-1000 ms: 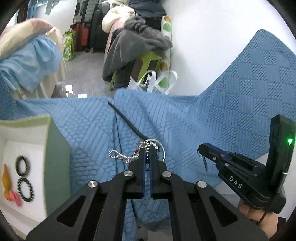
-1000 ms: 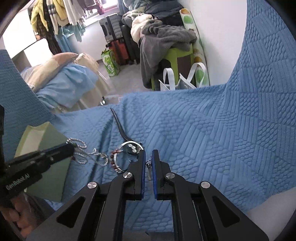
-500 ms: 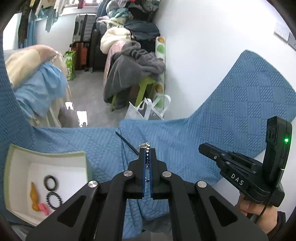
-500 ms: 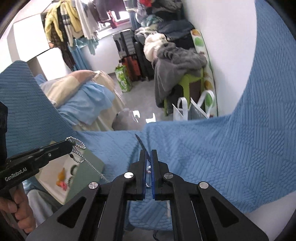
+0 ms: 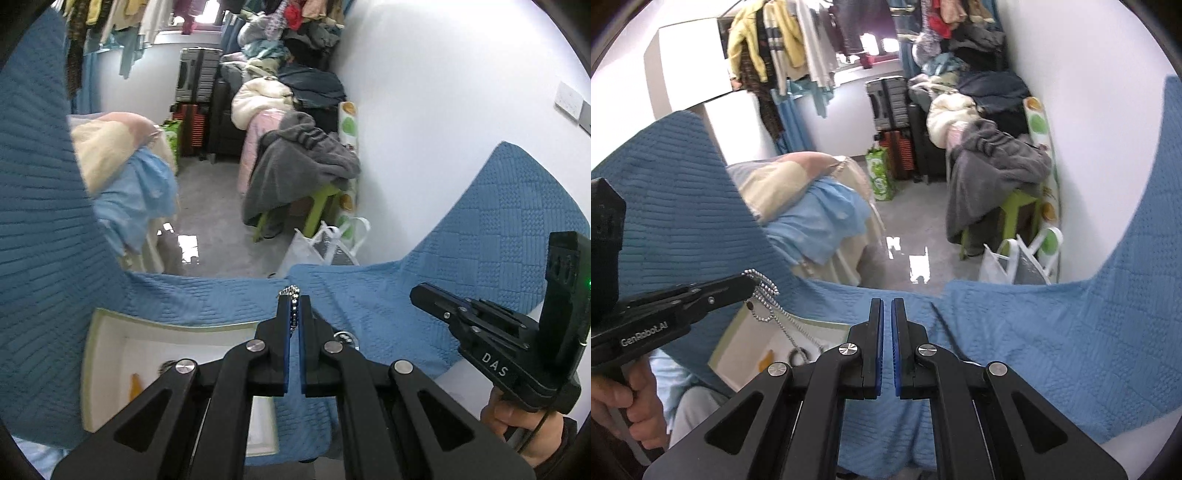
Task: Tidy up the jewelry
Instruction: 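Carry the ball chain into the white box and open the left tool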
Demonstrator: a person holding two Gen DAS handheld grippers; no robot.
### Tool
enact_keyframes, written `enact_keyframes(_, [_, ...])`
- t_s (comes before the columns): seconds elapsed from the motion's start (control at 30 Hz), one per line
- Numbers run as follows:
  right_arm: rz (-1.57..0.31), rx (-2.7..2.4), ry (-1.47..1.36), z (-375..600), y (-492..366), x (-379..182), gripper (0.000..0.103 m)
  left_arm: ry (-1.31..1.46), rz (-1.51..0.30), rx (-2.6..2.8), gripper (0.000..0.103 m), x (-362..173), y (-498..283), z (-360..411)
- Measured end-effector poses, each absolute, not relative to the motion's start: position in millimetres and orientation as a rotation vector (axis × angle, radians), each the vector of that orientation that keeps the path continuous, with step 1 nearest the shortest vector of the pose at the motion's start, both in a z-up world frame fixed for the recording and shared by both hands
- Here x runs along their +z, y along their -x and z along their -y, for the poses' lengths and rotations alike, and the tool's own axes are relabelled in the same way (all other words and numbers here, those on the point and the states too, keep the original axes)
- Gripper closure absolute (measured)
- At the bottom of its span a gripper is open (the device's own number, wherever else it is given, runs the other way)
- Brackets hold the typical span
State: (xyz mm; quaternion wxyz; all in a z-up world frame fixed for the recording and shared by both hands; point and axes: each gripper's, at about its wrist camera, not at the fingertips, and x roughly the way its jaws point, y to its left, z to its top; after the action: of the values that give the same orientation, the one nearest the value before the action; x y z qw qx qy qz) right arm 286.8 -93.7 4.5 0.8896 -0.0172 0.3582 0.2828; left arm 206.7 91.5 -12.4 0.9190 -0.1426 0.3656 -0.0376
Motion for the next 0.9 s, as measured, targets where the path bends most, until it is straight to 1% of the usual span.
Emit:
enact_keyframes(0.13, [-0.758,0.625,0.038,68.0,-277.1,-0.7,0.101,0.307,-0.766,-0.039,0.1,-23.8,-193.2,-118.6])
enact_keyframes(0.37, [-0.827,0.679,0.056,28.8,-258.5,-35.4,0.101,0.338,-0.821,0.007,0.1,-59.1,-178.5,-144.9])
enact_keyframes(0.7, [-0.901,0.667,0.069,13.7,-237.5,-78.1,0.101,0.355,-0.914,0.031,0.1,-107.9,-164.1,-155.0])
enact_keyframes(0.9, [-0.924,0.661,0.066,13.1,-230.1,-90.4,0.101,0.368,-0.96,0.051,0.1,-126.9,-155.3,-157.9])
